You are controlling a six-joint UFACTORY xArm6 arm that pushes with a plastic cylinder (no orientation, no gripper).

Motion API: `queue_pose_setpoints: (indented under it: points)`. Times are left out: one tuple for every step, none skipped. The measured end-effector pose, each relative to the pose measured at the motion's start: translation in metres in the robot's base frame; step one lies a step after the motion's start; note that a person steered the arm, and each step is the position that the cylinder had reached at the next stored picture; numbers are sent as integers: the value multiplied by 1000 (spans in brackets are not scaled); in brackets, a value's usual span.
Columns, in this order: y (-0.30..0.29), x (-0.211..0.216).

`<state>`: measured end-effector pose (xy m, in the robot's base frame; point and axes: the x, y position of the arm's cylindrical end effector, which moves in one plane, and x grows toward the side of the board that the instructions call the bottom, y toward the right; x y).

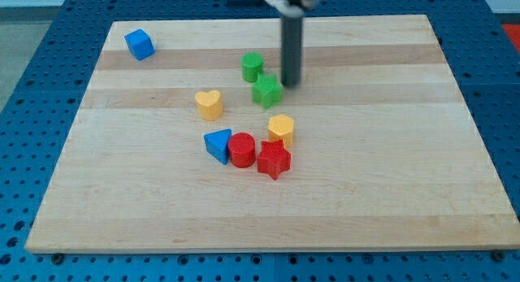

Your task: Push the heart closer to the triangle

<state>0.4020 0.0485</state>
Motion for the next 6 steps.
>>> queue_pose_setpoints:
  points:
    - [2, 6]
    - [0, -41]
    - [-30, -112]
    - [-82, -128]
    - [-128, -115]
    - [-123, 0]
